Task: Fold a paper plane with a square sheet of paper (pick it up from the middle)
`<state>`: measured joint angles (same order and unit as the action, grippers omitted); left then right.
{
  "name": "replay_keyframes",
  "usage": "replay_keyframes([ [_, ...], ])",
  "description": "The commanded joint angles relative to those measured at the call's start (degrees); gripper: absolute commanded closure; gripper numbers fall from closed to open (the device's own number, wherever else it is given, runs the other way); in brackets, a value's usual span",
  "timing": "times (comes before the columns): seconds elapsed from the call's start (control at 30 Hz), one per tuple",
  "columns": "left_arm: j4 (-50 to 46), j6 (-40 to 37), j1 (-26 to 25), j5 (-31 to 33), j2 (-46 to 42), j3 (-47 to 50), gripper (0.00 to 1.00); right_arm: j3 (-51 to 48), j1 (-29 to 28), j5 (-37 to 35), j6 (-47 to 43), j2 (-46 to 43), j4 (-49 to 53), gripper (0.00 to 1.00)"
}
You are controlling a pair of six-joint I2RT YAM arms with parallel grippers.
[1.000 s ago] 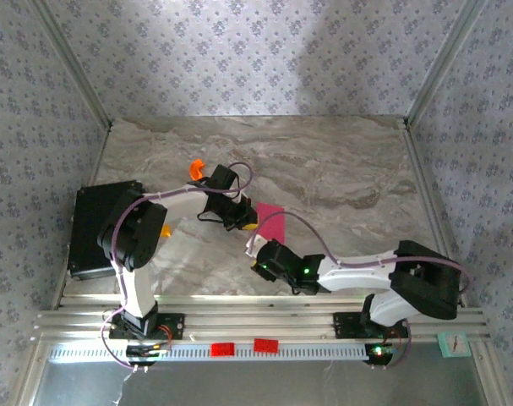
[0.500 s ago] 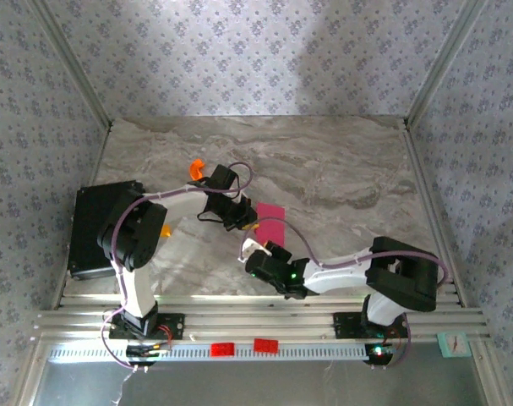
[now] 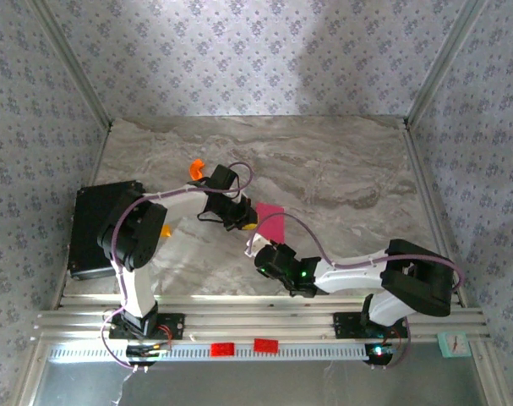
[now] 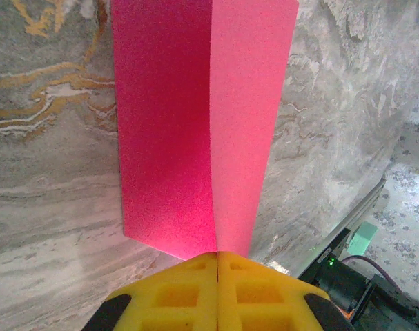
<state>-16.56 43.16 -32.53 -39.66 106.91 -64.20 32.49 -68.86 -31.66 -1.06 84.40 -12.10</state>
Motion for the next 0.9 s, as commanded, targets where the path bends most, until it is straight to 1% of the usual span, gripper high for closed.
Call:
replay_keyframes([
  [0.0, -1.22, -0.02, 0.02, -1.13, -0.91, -1.78, 0.92, -0.94, 0.45, 0.81, 1.41, -0.91, -1.79, 0.75],
  [0.2, -1.29, -0.18, 0.08, -1.03, -0.76, -1.76, 0.92, -1.27, 0.61, 1.42, 1.95, -1.28, -1.76, 0.81],
  [0.43, -1.35, -0.18, 0.09, -0.68, -0.87, -1.55, 0.92, -1.99, 1.35, 2.82, 3.06, -2.46, -1.36, 0.92],
  [0.53, -1.46, -0.15, 0.10, -0.25, -1.01, -1.56, 0.91, -2.28, 1.65, 3.92, 3.45, -3.07, -1.44, 0.97],
  [0.63, -1.50, -0.04, 0.06, 0.06, -1.22, -1.58, 0.88, -2.35, 2.04, 5.06, 3.99, -3.36, -1.44, 0.99],
  [0.67, -1.55, -0.05, 0.10, 0.17, -1.36, -1.59, 0.84, -2.43, 2.19, 5.39, 4.30, -3.34, -1.46, 1.00],
  [0.73, -1.97, -0.21, 0.06, 0.91, -1.72, -1.61, 0.72, -2.42, 2.45, 5.93, 5.36, -3.36, -1.32, 1.00],
  [0.8, -2.71, -0.31, 0.17, 3.07, -2.77, -1.42, 0.59, -2.54, 2.98, 7.34, 6.58, -3.47, -1.15, 1.00],
  [0.87, -4.30, -0.76, 0.49, 5.33, -3.61, -1.69, 0.53, -2.61, 3.83, 10.12, 8.55, -3.70, -0.76, 1.00],
])
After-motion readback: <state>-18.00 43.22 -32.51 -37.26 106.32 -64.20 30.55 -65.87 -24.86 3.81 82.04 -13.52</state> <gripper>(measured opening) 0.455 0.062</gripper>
